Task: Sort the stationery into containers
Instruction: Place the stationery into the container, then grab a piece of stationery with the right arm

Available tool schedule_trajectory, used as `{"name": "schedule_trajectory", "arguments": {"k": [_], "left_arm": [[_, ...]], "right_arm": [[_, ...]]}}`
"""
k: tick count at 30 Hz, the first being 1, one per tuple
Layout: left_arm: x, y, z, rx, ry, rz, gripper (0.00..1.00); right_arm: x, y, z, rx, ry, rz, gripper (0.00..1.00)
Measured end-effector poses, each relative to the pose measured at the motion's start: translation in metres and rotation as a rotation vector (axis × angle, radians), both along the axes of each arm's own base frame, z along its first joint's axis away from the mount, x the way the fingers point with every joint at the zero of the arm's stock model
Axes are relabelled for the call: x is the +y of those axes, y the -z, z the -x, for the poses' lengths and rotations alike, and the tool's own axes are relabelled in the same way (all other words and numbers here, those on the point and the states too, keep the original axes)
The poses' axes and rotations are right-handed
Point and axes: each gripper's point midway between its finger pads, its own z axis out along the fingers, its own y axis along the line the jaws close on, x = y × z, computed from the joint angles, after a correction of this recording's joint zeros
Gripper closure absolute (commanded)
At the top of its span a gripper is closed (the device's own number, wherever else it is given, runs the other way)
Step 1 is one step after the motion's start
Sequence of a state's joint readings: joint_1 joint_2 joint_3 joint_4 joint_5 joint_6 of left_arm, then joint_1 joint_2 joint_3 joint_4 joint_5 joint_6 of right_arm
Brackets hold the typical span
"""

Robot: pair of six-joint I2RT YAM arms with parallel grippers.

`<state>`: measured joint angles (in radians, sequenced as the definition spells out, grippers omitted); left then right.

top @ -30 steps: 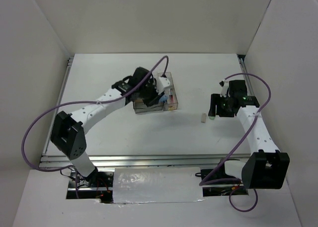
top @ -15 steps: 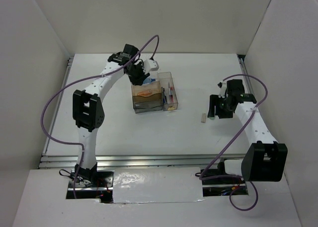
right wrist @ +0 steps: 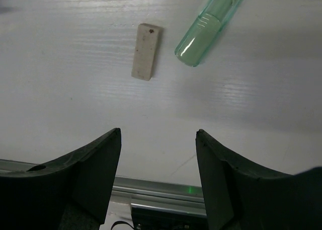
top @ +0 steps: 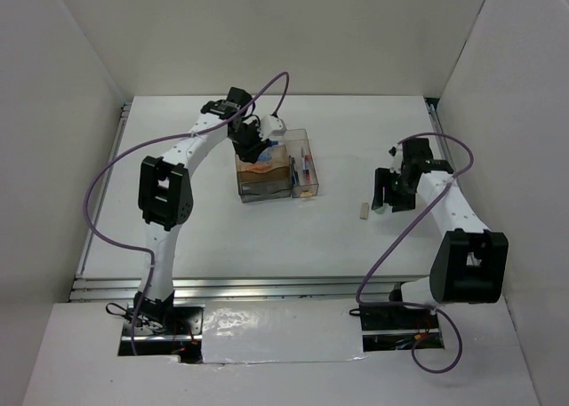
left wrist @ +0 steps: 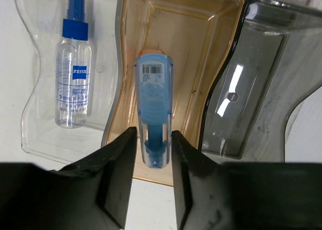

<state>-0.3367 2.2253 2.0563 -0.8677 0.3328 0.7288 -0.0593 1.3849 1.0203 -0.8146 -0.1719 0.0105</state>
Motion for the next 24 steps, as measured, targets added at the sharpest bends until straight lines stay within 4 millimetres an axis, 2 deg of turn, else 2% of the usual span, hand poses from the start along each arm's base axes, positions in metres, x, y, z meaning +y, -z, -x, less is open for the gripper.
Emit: {"name": "schedule_trajectory", "arguments": {"k": [2, 3, 6, 7, 12, 16, 18, 24], "left_arm": [[0.001, 0.003, 0.0, 0.007, -0.005, -0.005, 0.5], [0.001, 0.003, -0.001, 0.006, -0.009, -0.005, 0.44], [0.001, 0.001, -0.004, -0.004, -0.033, -0.002, 0.42], [0.001, 0.001, -0.006, -0.007, -0.042, -0.002, 0.28], [0.002, -0.01, -0.01, -0.018, -0.11, 0.031, 0.24], [0.009, -0.043, -0.004, -0.051, -0.185, 0.103, 0.24], [0.017, -0.068, 0.004, -0.076, -0.235, 0.16, 0.24], [0.065, -0.137, 0.037, -0.172, -0.401, 0.344, 0.22]], "right_arm": [[-0.003, 0.003, -0.003, 0.012, 0.022, 0.004, 0.32], [-0.005, 0.004, -0.005, 0.018, 0.033, 0.008, 0.32], [-0.012, 0.01, -0.011, 0.042, 0.074, 0.023, 0.33], [-0.015, 0.012, -0.014, 0.051, 0.089, 0.028, 0.33], [-0.026, 0.025, -0.032, 0.101, 0.163, 0.06, 0.36], [-0.034, 0.039, -0.043, 0.14, 0.205, 0.091, 0.4], [-0.037, 0.044, -0.046, 0.155, 0.221, 0.105, 0.41], [-0.045, 0.054, -0.062, 0.172, 0.251, 0.134, 0.43]]}}
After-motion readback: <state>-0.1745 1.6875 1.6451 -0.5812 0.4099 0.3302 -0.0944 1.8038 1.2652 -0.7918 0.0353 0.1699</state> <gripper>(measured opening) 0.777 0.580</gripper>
